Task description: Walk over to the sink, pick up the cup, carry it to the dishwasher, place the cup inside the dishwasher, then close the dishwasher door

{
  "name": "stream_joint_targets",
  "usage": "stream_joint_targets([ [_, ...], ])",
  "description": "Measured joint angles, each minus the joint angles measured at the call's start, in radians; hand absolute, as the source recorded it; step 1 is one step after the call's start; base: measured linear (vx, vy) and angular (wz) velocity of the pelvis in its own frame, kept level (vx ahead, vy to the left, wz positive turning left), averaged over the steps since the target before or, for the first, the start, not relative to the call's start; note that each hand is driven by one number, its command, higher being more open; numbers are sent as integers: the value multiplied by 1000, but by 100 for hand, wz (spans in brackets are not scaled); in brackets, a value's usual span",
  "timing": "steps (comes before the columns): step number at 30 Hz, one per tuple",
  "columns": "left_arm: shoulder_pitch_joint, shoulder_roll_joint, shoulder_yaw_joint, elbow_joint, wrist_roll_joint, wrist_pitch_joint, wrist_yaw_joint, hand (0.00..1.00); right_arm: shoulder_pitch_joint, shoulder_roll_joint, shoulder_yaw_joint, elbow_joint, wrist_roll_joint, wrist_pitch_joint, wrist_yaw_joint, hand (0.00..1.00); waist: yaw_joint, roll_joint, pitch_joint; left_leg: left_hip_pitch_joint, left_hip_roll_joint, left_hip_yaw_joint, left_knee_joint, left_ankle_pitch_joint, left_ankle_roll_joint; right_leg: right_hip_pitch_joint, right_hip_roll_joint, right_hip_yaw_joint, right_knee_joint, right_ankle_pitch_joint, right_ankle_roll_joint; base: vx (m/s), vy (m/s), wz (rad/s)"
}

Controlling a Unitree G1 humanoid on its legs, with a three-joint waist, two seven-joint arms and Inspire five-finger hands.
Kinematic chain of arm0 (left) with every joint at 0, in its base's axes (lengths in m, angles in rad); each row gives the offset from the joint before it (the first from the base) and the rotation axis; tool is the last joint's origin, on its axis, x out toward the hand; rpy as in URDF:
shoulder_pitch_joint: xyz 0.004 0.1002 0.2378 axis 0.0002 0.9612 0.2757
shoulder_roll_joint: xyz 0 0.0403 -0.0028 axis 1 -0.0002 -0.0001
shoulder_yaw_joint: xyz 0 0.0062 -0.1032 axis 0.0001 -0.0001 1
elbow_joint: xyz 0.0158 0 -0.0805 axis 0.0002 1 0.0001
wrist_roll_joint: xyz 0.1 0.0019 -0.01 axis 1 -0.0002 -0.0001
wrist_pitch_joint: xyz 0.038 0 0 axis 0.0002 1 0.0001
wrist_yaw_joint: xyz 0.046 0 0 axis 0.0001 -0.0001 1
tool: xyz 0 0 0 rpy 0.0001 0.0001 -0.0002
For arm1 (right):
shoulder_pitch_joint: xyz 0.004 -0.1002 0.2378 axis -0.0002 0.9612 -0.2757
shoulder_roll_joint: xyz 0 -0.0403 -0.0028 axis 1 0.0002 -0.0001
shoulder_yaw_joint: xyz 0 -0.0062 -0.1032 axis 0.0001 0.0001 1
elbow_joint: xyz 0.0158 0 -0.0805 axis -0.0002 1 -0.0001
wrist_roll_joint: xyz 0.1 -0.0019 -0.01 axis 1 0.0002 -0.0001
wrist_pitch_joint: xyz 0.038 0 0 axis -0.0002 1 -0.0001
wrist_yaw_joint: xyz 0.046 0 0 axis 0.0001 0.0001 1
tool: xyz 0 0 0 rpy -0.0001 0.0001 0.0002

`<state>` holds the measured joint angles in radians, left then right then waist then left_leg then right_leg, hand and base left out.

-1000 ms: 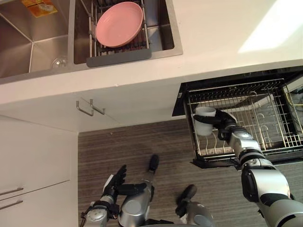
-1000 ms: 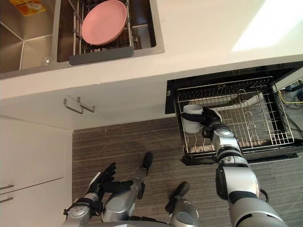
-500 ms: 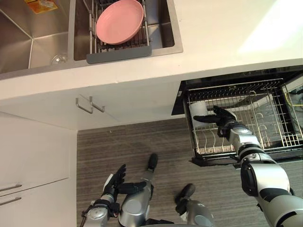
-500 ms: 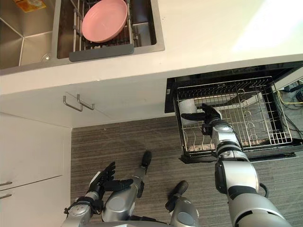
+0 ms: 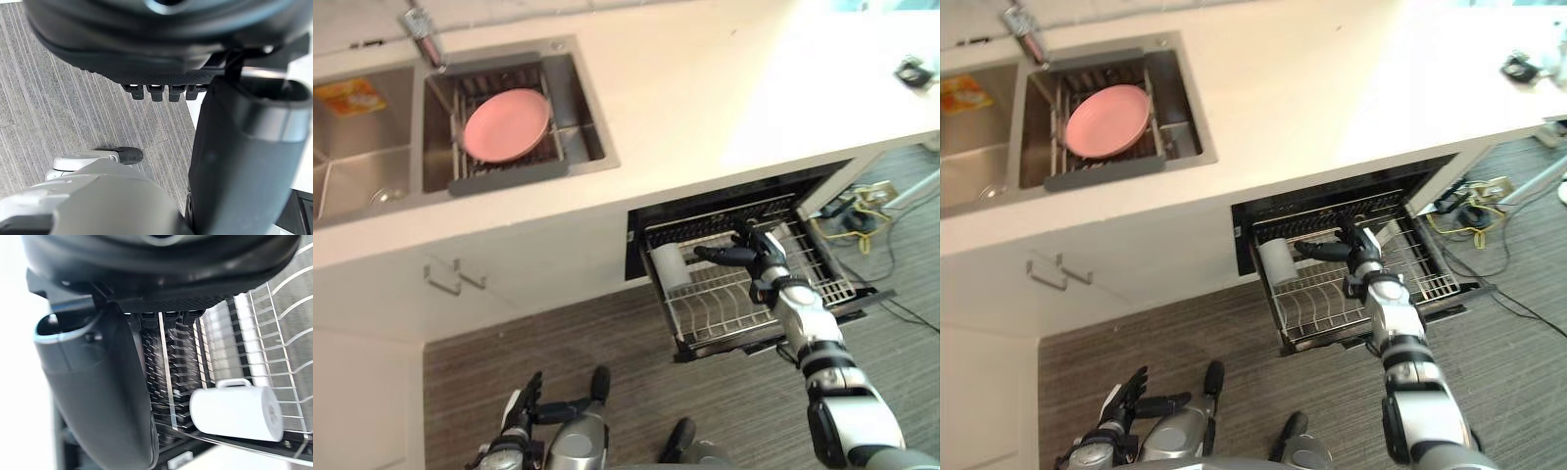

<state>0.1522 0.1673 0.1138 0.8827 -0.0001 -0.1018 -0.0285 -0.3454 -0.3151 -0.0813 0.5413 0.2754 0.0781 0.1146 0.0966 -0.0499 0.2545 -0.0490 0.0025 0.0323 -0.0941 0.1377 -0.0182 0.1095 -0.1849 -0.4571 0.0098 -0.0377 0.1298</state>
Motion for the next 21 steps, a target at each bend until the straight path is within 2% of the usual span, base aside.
stream_joint_targets([
  [3, 13, -26, 78, 32, -15, 30, -17, 100, 179, 87, -55, -192, 32, -28, 44, 100, -44, -1, -14, 38, 1, 20, 0, -8, -8, 30, -2, 18, -7, -1, 1, 37, -26, -21],
  [5, 38, -47, 129, 62, -63, 53, -27, 100, 326, 169, -76, -334, 69, -58, 95, 100, -67, 2, -56, 47, 12, 41, 0, -17, -10, 29, 6, 39, -11, -2, 0, -10, -43, -27],
  [10, 94, -77, 180, 86, -171, 72, -30, 100, 560, 311, -59, -496, 203, -117, 213, 100, -90, 8, -117, 72, 36, 66, 0, -33, -21, 33, 23, 71, -8, -9, -12, -42, -32, -21],
  [17, 135, -95, 173, 97, -254, 32, 15, 100, 596, 315, 10, -564, 252, -163, 302, 100, -88, 35, -147, 82, 47, 79, -1, -35, -23, 44, 37, 83, -9, -15, -15, -52, -23, -5],
  [19, 139, -95, 162, 97, -250, 18, 35, 100, 581, 304, 12, -615, 252, -184, 313, 100, -80, 33, -153, 60, 45, 47, 0, -30, -22, 44, 35, 47, -10, -10, -17, -2, -23, 40],
  [20, 140, -96, 164, 98, -248, 18, 37, 100, 576, 298, 11, -628, 252, -189, 312, 100, -76, 41, -149, 55, 41, 42, 0, -30, -21, 44, 35, 35, -9, -10, -18, 6, -9, 48],
  [21, 140, -99, 175, 99, -251, 23, 35, 100, 567, 287, 7, -639, 252, -205, 311, 100, -70, 39, -150, 52, 43, 69, 0, -35, -16, 50, 32, 11, -9, -12, -18, 15, -11, 47],
])
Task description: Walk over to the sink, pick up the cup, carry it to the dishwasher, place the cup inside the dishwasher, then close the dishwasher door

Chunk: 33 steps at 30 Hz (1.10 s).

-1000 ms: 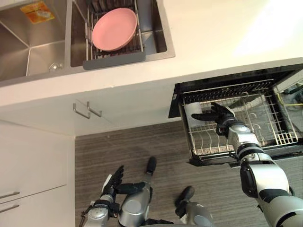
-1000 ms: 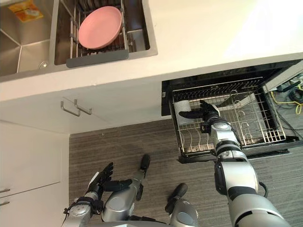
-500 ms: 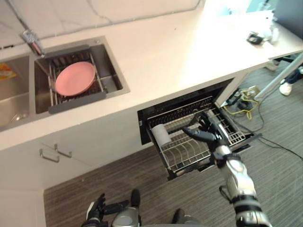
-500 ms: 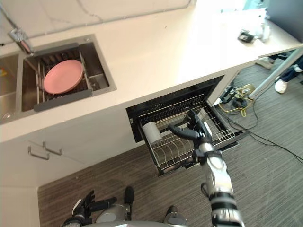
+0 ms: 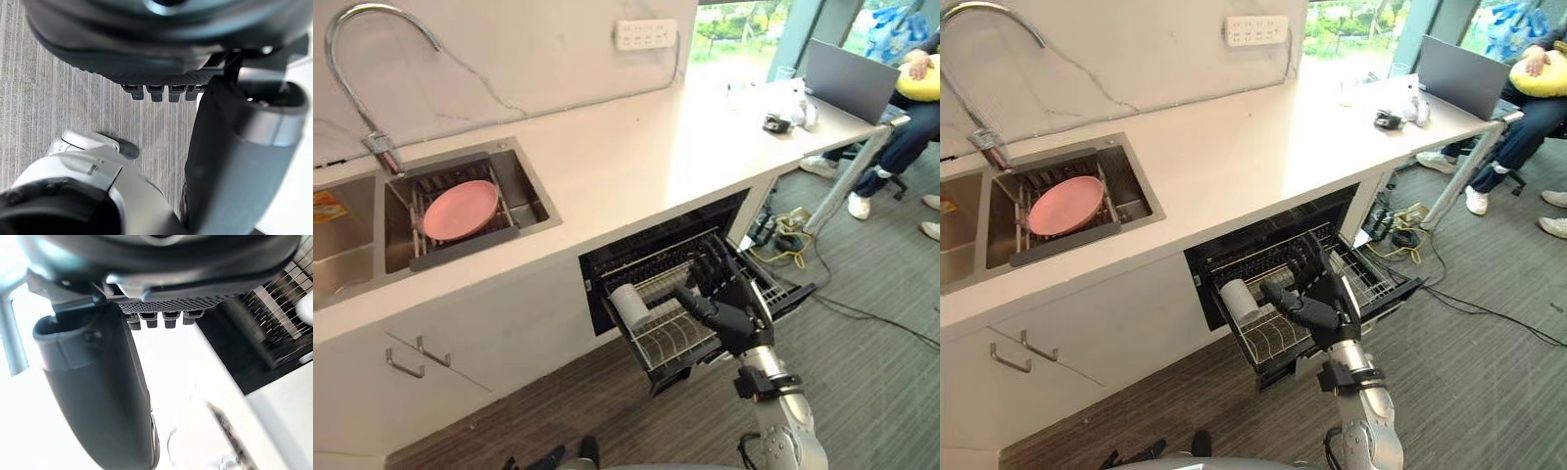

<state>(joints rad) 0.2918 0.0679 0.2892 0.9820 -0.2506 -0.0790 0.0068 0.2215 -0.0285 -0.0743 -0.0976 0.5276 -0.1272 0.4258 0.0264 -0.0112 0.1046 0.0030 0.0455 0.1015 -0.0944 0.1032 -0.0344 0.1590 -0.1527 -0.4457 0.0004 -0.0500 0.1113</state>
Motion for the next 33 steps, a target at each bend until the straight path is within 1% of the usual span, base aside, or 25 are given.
stream_joint_targets([
  [1, 1, -8, 23, 3, -5, 7, -6, 100, -10, -13, -10, -7, 0, -6, -3, 100, 5, -1, -6, 1, 15, 83, 1, -14, 19, 11, 2, -28, -3, 2, 2, 43, -35, 81],
  [2, 1, -13, 61, 11, -4, 20, -22, 100, -21, -20, -38, -13, 0, -14, -9, 100, 6, -17, -28, -17, 24, 194, 35, -36, 46, 26, -17, -85, -33, 13, 4, 118, 19, 104],
  [3, -4, -19, 101, 13, -5, 30, -41, 100, -36, -20, -63, -15, 5, -25, -14, 100, 7, -27, -23, -57, 50, 299, 164, -67, 82, 44, -33, -125, -39, 16, 10, 151, 47, 122],
  [4, -6, -35, 140, 6, -6, 36, -65, 100, -54, -35, -95, -15, 22, -33, -22, 100, 7, -1, -13, -94, 82, 387, 295, -96, 67, 67, -34, -160, -23, 11, 17, 120, 103, 132],
  [5, -2, -42, 160, 4, -5, 55, -88, 100, -66, -56, -134, -14, 38, -36, -41, 100, 1, 17, -11, -99, 86, 463, 344, -114, 81, 99, -45, -209, -6, 3, 23, 35, 125, 132],
  [6, 13, -38, 156, 4, -1, 86, -102, 100, -67, -67, -155, -15, 48, -40, -52, 100, -3, 25, -19, -80, 68, 467, 300, -125, 77, 119, -47, -245, 0, -6, 25, 16, 165, 133],
  [7, 25, -25, 155, 13, 18, 123, -111, 100, -77, -71, -158, -12, 69, -52, -63, 100, -6, 22, -26, -45, 13, 442, 203, -105, 76, 135, -71, -281, 20, -36, 33, 23, 150, 95],
  [8, 30, -26, 156, 17, 26, 136, -112, 100, -80, -75, -159, -13, 72, -57, -66, 100, -7, 22, -27, -25, -12, 429, 141, -86, 83, 136, -78, -294, 29, -38, 35, -12, 124, 90],
  [9, 37, -32, 156, 25, 63, 151, -109, 100, -86, -75, -167, -13, 77, -67, -78, 100, -12, 32, -28, 14, -51, 407, 10, -27, 88, 130, -85, -326, 56, -39, 36, -43, 79, 92],
  [10, 33, -36, 158, 29, 90, 155, -94, 100, -90, -66, -182, -9, 76, -72, -98, 100, -21, 38, -25, 8, -56, 389, -3, -14, 89, 130, -91, -353, 84, -40, 33, -53, 74, 89],
  [11, 34, -35, 156, 27, 101, 156, -92, 100, -91, -63, -190, -4, 76, -73, -110, 100, -19, 39, -24, 8, -59, 376, -3, -14, 89, 127, -98, -356, 105, -45, 25, -10, 44, 73],
  [13, 35, -23, 132, 25, 133, 168, -62, 100, -93, -50, -204, 11, 76, -74, -152, 100, -18, 41, -25, 15, -62, 342, -3, -15, 91, 103, -139, -351, 234, -51, 10, 44, 53, 42],
  [14, 35, -17, 120, 24, 134, 171, -48, 100, -93, -47, -203, 11, 76, -75, -159, 100, -19, 41, -25, 17, -63, 336, -3, -16, 92, 92, -151, -347, 271, -51, -1, 97, 46, 36],
  [15, 34, -9, 102, 23, 145, 174, -24, 100, -93, -39, -200, 14, 76, -81, -166, 100, -26, 41, -25, 17, -63, 317, -3, -20, 98, 66, -175, -330, 355, -47, -45, 97, 34, 34],
  [16, 34, -1, 93, 20, 161, 175, -15, 100, -93, -31, -196, 20, 76, -89, -167, 100, -33, 40, -24, 19, -63, 303, -2, -23, 102, 36, -192, -286, 431, -41, -101, 127, 27, 61],
  [17, 31, 14, 76, 10, 173, 193, -15, 100, -90, -15, -189, 27, 67, -103, -176, 100, -54, 42, -23, 22, -59, 261, -2, -25, 105, -19, -164, -136, 502, -89, -129, 86, 15, 70],
  [18, 26, 29, 72, 7, 172, 208, -17, 100, -83, -6, -184, 27, 58, -110, -184, 100, -68, 37, -20, 22, -58, 236, -2, -28, 110, -39, -127, -43, 510, -114, -106, 118, -34, 103],
  [19, 15, 59, 53, 10, 172, 246, -24, 100, -61, 4, -174, 19, 51, -118, -199, 100, -83, 31, -18, 23, -56, 195, -1, -29, 111, -73, -49, 111, 496, -159, -62, 74, -53, 96],
  [20, 6, 72, 53, 10, 167, 275, -35, 100, -40, 7, -173, 1, 36, -118, -208, 100, -86, 25, -20, 24, -59, 176, -1, -27, 109, -89, -6, 181, 458, -170, -46, 119, -81, 95],
  [21, 1, 83, 53, 10, 138, 313, -42, 100, -19, 7, -172, -30, 36, -118, -212, 100, -84, 7, -28, 25, -73, 154, 0, -22, 101, -101, 21, 222, 372, -165, -50, 110, -72, 65],
  [22, 0, 96, 54, 10, 107, 342, -55, 100, -11, 6, -175, -68, 36, -117, -211, 100, -82, -15, -28, 27, -99, 144, 0, -21, 100, -118, 19, 225, 299, -152, -69, 112, -84, 48],
  [24, -1, 93, 55, 5, 80, 384, -59, 100, -12, -10, -202, -106, 37, -116, -207, 100, -79, -13, -34, 22, -110, 135, 1, -21, 100, -89, 16, 239, 236, -158, -67, 140, -89, 20],
  [25, 33, 110, 60, 3, 79, 409, -162, 100, 31, -51, -439, -138, 157, -69, -215, 100, -128, -6, -52, 32, -78, 159, -1, -9, 73, -73, 58, 304, 185, -156, -75, 96, -49, 5],
  [31, 32, 110, 60, 3, 80, 407, -162, 100, 28, -51, -426, -138, 157, -69, -214, 100, -131, -6, -52, 32, -75, 173, -1, -9, 73, -80, 59, 314, 185, -156, -75, 0, 0, -5],
  [33, 32, 113, 53, 3, 93, 380, -162, 100, 28, -44, -401, -138, 155, -71, -207, 100, -139, -5, -53, 33, -73, 183, -1, -9, 73, -79, 59, 309, 179, -153, -73, 4, -9, -8],
])
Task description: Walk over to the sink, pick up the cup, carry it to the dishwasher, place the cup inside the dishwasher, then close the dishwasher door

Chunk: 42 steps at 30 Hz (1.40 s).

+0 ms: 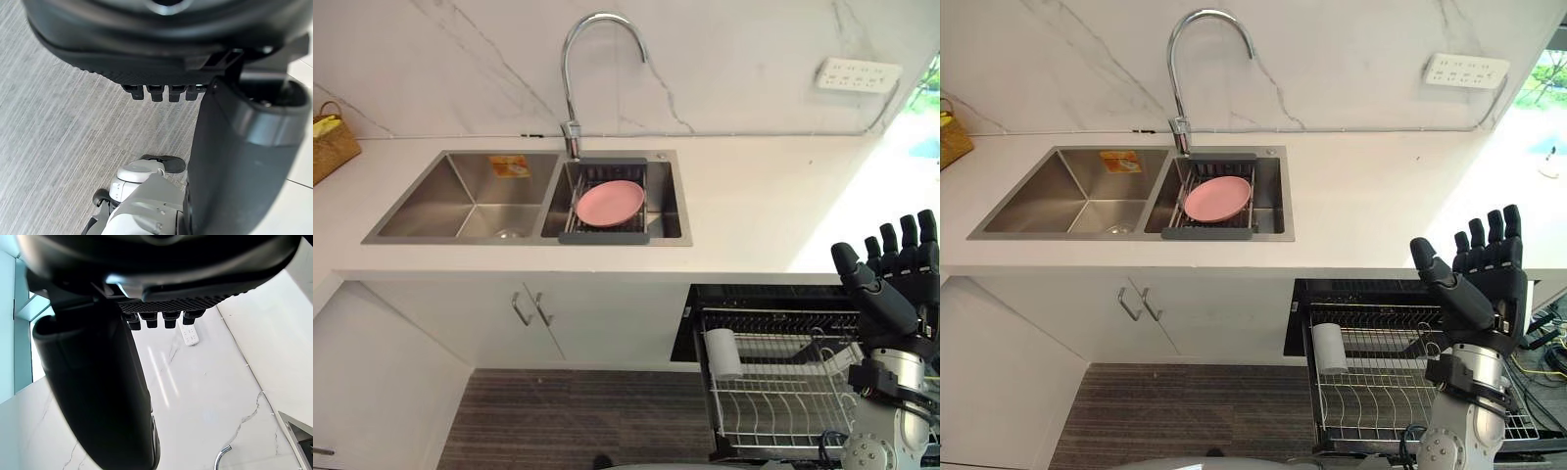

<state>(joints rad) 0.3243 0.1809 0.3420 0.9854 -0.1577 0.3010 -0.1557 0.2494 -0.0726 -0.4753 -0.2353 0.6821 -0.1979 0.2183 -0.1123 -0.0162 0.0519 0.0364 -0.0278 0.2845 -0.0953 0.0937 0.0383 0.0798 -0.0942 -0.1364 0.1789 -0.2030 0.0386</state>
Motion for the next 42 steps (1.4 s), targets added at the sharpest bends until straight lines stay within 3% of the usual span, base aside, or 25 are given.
stream_joint_targets([
  [4, 3, -1, -15, 1, 2, -50, 8, 100, 0, 19, 52, 0, -23, -4, 41, 100, 5, 6, -4, 6, 10, 14, 0, 0, 0, 32, 9, -3, -67, 35, 5, 24, -20, -9],
  [6, 5, -7, -16, 1, 0, -89, 31, 100, 0, 28, 101, 2, -54, -5, 66, 100, 30, 9, -6, 21, 19, 32, 1, -7, -4, 61, 6, -34, -112, 52, 8, 16, -13, -34],
  [8, 10, -24, 22, 1, -22, -133, 55, 100, 0, 54, 164, 3, -91, -6, 95, 100, 73, 0, 0, -11, 45, 70, 105, -62, -26, 81, -12, -89, -142, 73, 18, 25, -17, -43],
  [9, 11, -32, 45, 0, -70, -161, 72, 100, -1, 62, 194, 3, -103, -8, 112, 100, 75, -3, 9, -82, 73, 68, 259, -114, -68, 90, -12, -98, -153, 91, 21, 14, -57, 7],
  [12, 12, -52, 74, -4, -145, -179, 92, 100, -1, 41, 205, -2, -136, -8, 106, 100, 84, -4, 31, -182, 112, 87, 452, -140, -107, 107, -16, -130, -159, 101, 24, -24, -27, 27],
  [15, 27, -122, 86, 7, -158, -201, 89, 100, -2, 23, 197, -3, -131, -9, 93, 100, 96, 14, 34, -126, 92, 82, 325, -147, -102, 100, -8, -135, -164, 97, 26, -27, 31, 11],
  [16, 31, -145, 108, 8, -159, -222, 86, 100, -1, 27, 196, -3, -130, -9, 92, 100, 97, 13, 41, -113, 80, 78, 272, -128, -74, 94, -7, -137, -167, 87, 19, -49, 22, 12],
  [18, 32, -156, 125, 14, -159, -254, 82, 100, -1, 29, 197, -8, -131, -10, 94, 100, 99, 4, 65, -134, 72, 42, 306, -123, -72, 96, -18, -132, -166, 86, 17, -30, 25, -3],
  [19, 29, -164, 142, 41, -159, -277, 77, 100, -6, 36, 198, -9, -131, -11, 101, 100, 106, -8, 75, -166, 65, -22, 373, -145, -58, 95, -47, -112, -157, 87, 19, 2, 71, -30],
  [21, 39, -174, 138, 63, -158, -291, 77, 100, -12, 33, 198, -9, -131, -13, 106, 100, 112, 10, 70, -147, 87, -64, 343, -130, -80, 96, -66, -76, -153, 83, 41, 39, 137, -63],
  [22, 55, -182, 126, 78, -156, -304, 78, 100, -12, 21, 197, -9, -131, -13, 108, 100, 114, 36, 67, -108, 122, -79, 292, -115, -100, 110, -71, -41, -151, 76, 60, 152, 255, -88],
  [23, 61, -184, 124, 99, -145, -308, 83, 100, -3, 18, 195, -6, -130, -12, 106, 100, 112, 35, 56, -73, 114, -77, 255, -125, -102, 116, -99, -21, -150, 71, 89, 200, 279, -75],
  [24, 63, -181, 124, 101, -138, -311, 87, 100, 1, 21, 193, -11, -130, -12, 103, 100, 110, 32, 49, -66, 95, -63, 247, -131, -95, 113, -121, -18, -151, 71, 93, 272, 310, -39],
  [26, 50, -160, 105, 102, -96, -311, 91, 100, 3, 33, 175, -30, -124, -17, 98, 100, 86, 18, 46, -69, 40, -47, 248, -157, -60, 110, -177, -21, -139, 83, 139, 209, 230, -4],
  [29, -1, -132, 61, 101, -53, -295, 95, 100, 9, 58, 158, -35, -123, -17, 61, 100, 81, 26, 41, -47, -8, -42, 227, -183, -19, 39, -232, -44, 24, 86, 137, 173, 224, 4],
  [31, -16, -130, 59, 101, -52, -294, 90, 100, 17, 69, 160, -40, -128, -17, 53, 100, 78, 28, 40, -11, -19, -44, 204, -197, 2, 2, -255, -74, 142, 102, 102, 167, 210, 3],
  [33, -27, -129, 50, 102, -52, -294, 87, 100, 22, 72, 166, -58, -139, -17, 52, 100, 77, 35, 38, 20, -27, -39, 179, -212, 24, -37, -288, -145, 266, 120, 2, 173, 197, -11],
  [34, -30, -123, 42, 102, -52, -293, 85, 100, 15, 72, 180, -68, -161, -17, 56, 100, 80, 32, 45, 49, -38, -26, 158, -220, 38, -107, -338, -207, 440, 117, -104, 161, 157, -20],
  [35, -31, -119, 40, 103, -53, -290, 85, 100, 15, 72, 182, -68, -166, -17, 60, 100, 78, 30, 44, 57, -40, -26, 153, -223, 42, -135, -341, -208, 508, 108, -98, 198, 113, -13],
  [37, -37, -103, 12, 100, -59, -280, 85, 100, 15, 70, 181, -68, -175, -17, 63, 100, 70, 28, 43, 84, -40, -33, 140, -230, 47, -182, -278, -183, 592, 62, -35, 262, 54, 8],
  [38, -48, -91, -2, 90, -60, -261, 87, 100, 16, 69, 177, -68, -174, -17, 62, 100, 65, 27, 44, 98, -34, -41, 131, -232, 48, -196, -209, -187, 569, 15, 7, 279, 17, 15],
  [42, -78, -85, -18, 67, -57, -241, 96, 100, 23, 66, 173, -68, -172, -15, 70, 100, 63, 24, 56, 126, -20, -84, 127, -245, 31, -247, -105, -214, 460, -44, 14, 224, -38, 21],
])
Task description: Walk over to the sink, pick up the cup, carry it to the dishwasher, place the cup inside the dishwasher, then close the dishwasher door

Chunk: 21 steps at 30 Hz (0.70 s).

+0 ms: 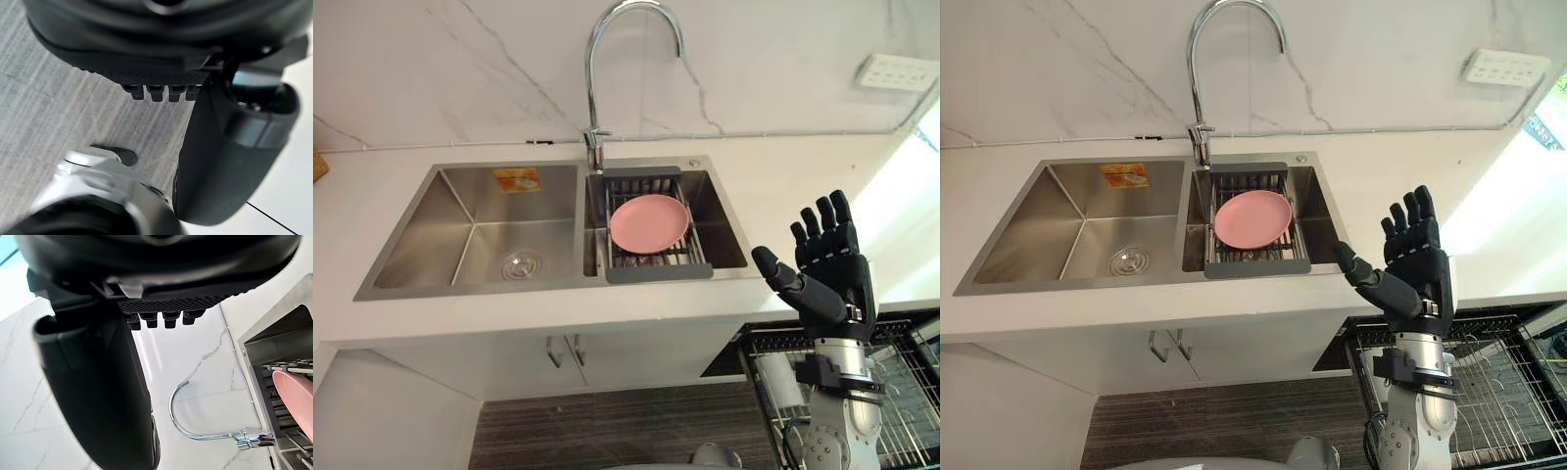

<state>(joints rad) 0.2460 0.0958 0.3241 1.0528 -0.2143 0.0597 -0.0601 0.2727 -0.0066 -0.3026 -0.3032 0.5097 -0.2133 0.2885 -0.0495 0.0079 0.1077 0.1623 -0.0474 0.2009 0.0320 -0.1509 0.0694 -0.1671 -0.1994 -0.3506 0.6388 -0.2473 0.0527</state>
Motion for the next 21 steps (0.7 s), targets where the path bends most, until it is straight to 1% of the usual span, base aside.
stream_joint_targets([
  [1, -1, 1, -1, -2, 1, 0, 1, 100, 7, 0, 1, 0, 1, 0, 5, 100, -1, -4, 5, 10, 5, -5, 2, -7, -8, -18, 20, 28, -32, 0, 1, 183, -99, 23],
  [2, 1, 9, -5, -12, 8, 1, 6, 100, 21, 2, 3, 0, 1, 0, 15, 100, -1, -27, 14, 30, 2, -14, 24, -36, -36, -26, 33, 89, -109, 36, -4, 221, -142, 22],
  [3, 4, 14, -6, -17, 10, 2, 9, 100, 25, 4, 4, -1, 2, -1, 18, 100, -1, -45, 15, 34, -6, -17, 44, -52, -42, -24, 31, 110, -147, 73, -14, 186, -149, 14],
  [4, 5, 5, -3, -22, 9, 9, 16, 100, 25, -2, -2, 2, 4, -2, 19, 100, 3, -38, 16, 37, 16, -23, 81, -80, -61, 8, 46, 111, -159, 57, -19, 167, -177, 6],
  [5, 7, 0, -1, -29, 9, 11, 17, 100, 26, -5, -3, 0, 7, -2, 20, 100, 4, -30, 13, 34, 30, -27, 93, -83, -67, 28, 59, 100, -187, 59, -23, 113, -151, 12],
  [6, 10, -8, -3, -44, 11, 14, 17, 100, 28, -15, -6, -3, 13, -6, 21, 100, 3, -19, 6, 34, 54, -32, 97, -84, -68, 64, 87, 80, -247, 71, -34, 117, -159, 22],
  [7, 10, -17, -3, -58, 22, 16, 17, 100, 27, -25, -7, -10, 18, -8, 22, 100, 3, 0, -4, 37, 75, -42, 90, -83, -70, 95, 115, 66, -301, 87, -42, 99, -127, 21],
  [8, 11, -23, -3, -67, 31, 16, 17, 100, 25, -30, -8, -16, 18, -8, 22, 100, 4, 3, -5, 38, 84, -48, 85, -82, -72, 106, 127, 61, -325, 97, -46, 104, -130, 12],
  [10, 13, -31, 1, -80, 90, 8, 19, 100, 3, -42, 3, -37, 9, -9, 37, 100, 11, 9, -6, 40, 108, -51, 68, -71, -88, 139, 167, 59, -416, 137, -56, 61, -88, -2],
  [11, 13, -32, 1, -82, 97, 7, 20, 100, -3, -43, 9, -43, -4, -9, 40, 100, 12, 9, -6, 40, 111, -51, 64, -67, -93, 146, 175, 61, -437, 149, -58, 24, -56, -12],
  [13, 14, -42, 9, -100, 120, 2, 42, 100, -19, -60, 40, -62, -82, -8, 44, 100, 33, 13, -5, 38, 115, -41, 71, -59, -101, 168, 193, 79, -506, 177, -59, 10, -38, -23],
  [14, 14, -45, 14, -107, 128, 1, 48, 100, -22, -66, 48, -62, -110, -8, 45, 100, 38, 13, -4, 29, 114, -34, 94, -59, -101, 172, 193, 85, -520, 178, -56, -12, -21, -21],
  [15, 13, -47, 23, -114, 140, -8, 61, 100, -25, -79, 71, -63, -167, -6, 43, 100, 49, 7, -2, -15, 108, -19, 178, -59, -102, 185, 184, 94, -549, 183, -62, -29, -26, -6],
  [16, 13, -48, 24, -126, 149, -19, 71, 100, -27, -93, 87, -68, -207, -6, 44, 100, 52, -1, 1, -65, 108, -12, 279, -60, -102, 195, 177, 108, -569, 189, -66, -33, -24, 9],
  [17, 12, -51, 24, -160, 158, -32, 81, 100, -30, -122, 105, -84, -257, -5, 43, 100, 56, -10, 20, -140, 116, 1, 433, -65, -114, 218, 169, 128, -595, 201, -78, -38, -8, 4],
  [18, 17, -56, 23, -174, 159, -40, 85, 100, -38, -152, 119, -88, -308, -5, 41, 100, 65, -10, 24, -166, 123, 15, 450, -97, -114, 219, 163, 138, -596, 203, -76, -19, 33, -14],
  [19, 18, -58, 23, -180, 161, -41, 90, 100, -66, -186, 142, -87, -394, -3, 36, 100, 69, 3, 26, -191, 144, 25, 402, -114, -117, 218, 162, 150, -599, 204, -77, -14, 36, -29],
  [21, 19, -55, 24, -186, 162, -44, 101, 100, -93, -218, 165, -87, -496, -3, 27, 100, 69, 10, 27, -219, 169, 17, 320, -107, -126, 217, 163, 161, -607, 209, -71, 26, 64, -26],
])
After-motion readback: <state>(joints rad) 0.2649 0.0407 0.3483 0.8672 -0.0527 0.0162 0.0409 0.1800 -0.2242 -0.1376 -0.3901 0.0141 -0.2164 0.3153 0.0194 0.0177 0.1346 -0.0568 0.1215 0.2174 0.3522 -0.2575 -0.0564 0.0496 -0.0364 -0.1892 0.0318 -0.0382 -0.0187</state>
